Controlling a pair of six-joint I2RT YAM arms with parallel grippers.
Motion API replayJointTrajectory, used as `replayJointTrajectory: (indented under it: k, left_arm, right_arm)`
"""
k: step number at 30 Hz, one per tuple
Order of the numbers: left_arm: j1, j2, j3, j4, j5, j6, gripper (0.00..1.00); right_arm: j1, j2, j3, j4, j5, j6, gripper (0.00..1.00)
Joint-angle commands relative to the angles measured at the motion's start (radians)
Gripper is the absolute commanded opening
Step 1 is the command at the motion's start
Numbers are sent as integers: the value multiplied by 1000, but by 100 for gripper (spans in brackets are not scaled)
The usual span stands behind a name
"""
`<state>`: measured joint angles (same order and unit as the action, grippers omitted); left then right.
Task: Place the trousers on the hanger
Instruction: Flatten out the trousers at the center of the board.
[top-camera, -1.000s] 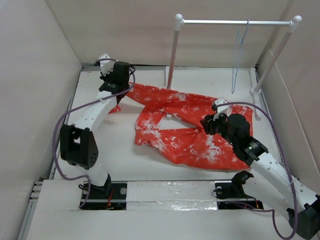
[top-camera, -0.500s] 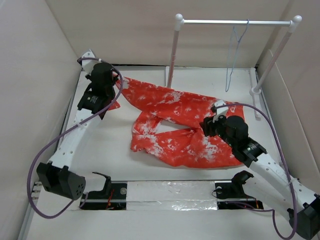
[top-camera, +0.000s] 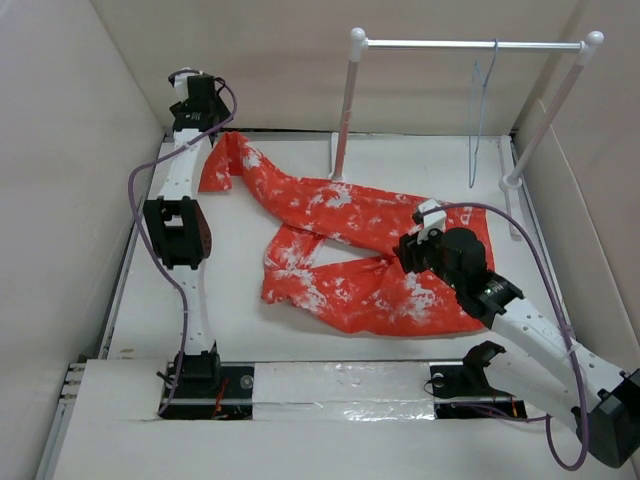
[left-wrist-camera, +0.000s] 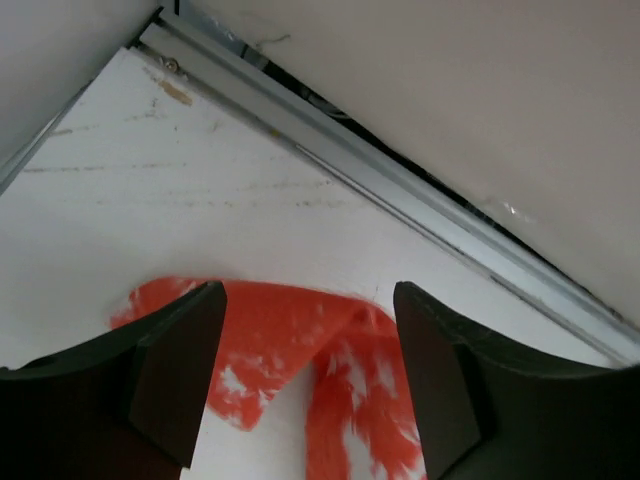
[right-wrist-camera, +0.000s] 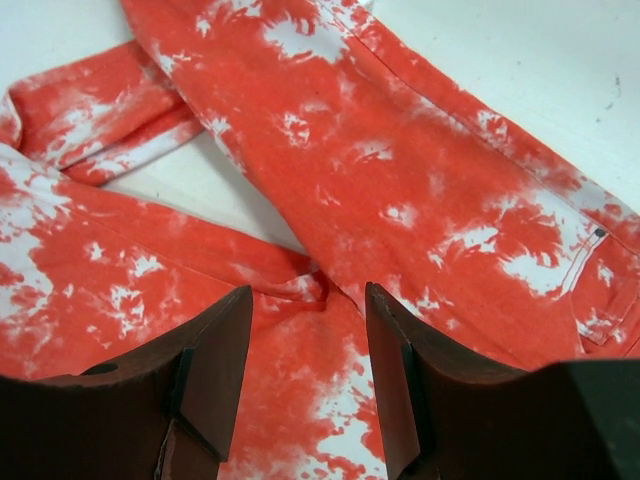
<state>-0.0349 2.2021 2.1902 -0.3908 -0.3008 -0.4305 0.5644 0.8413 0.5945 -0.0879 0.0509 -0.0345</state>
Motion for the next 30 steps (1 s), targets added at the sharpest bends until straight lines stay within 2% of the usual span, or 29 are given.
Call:
replayJointTrajectory:
  k: [1, 3, 5, 6, 7, 8, 10, 12, 14, 15, 16, 18, 19, 22, 25, 30]
  left_arm:
    - [13, 45, 207, -134, 14, 55, 68]
    - [13, 19, 163, -93, 6, 58, 68]
    - [13, -62, -17, -6, -18, 59, 62]
    - [13, -83, -73, 16, -27, 59, 57]
    - [13, -123, -175, 32, -50, 61, 33]
    - [13, -137, -222, 42, -64, 64, 22]
    - [1, -174, -339, 44, -101, 75, 2]
    - [-11, -191, -442, 69, -106, 122, 2]
    - [-20, -182, -466, 67, -115, 142, 16]
    - [-20, -173, -469, 61, -121, 142, 22]
    - [-20, -150, -471, 56, -135, 139, 33]
    - [6, -128, -471, 59, -146, 141, 40]
    - [6, -114, -472, 72, -127, 148, 42]
    - [6, -84, -472, 135, -106, 217, 48]
    - [-16, -44, -446, 167, -109, 279, 49]
    - [-16, 18, -389, 175, -112, 289, 49]
  right_arm:
    - [34, 5, 39, 66, -16, -5, 55]
    - [49, 2, 27, 77, 9, -1, 55]
    - [60, 1, 22, 77, 17, 1, 48]
    - [60, 2, 21, 111, 9, -4, 40]
    - [69, 5, 21, 114, 6, -5, 12]
    - [69, 7, 22, 114, 4, -5, 4]
    - [69, 8, 24, 103, 4, -10, 0]
    - [69, -4, 13, 117, 4, -7, 0]
    - [69, -21, -5, 132, 3, 4, 0]
    - [69, -24, -9, 135, -8, 7, 4]
    - [69, -27, -10, 134, -11, 7, 13]
    - [69, -39, -10, 111, -17, 1, 20]
    - [69, -45, -9, 105, -17, -2, 26]
    - [69, -65, -16, 100, -6, -5, 32]
    - [69, -74, -19, 108, -9, -5, 33]
    - [78, -42, -6, 123, -40, -8, 34]
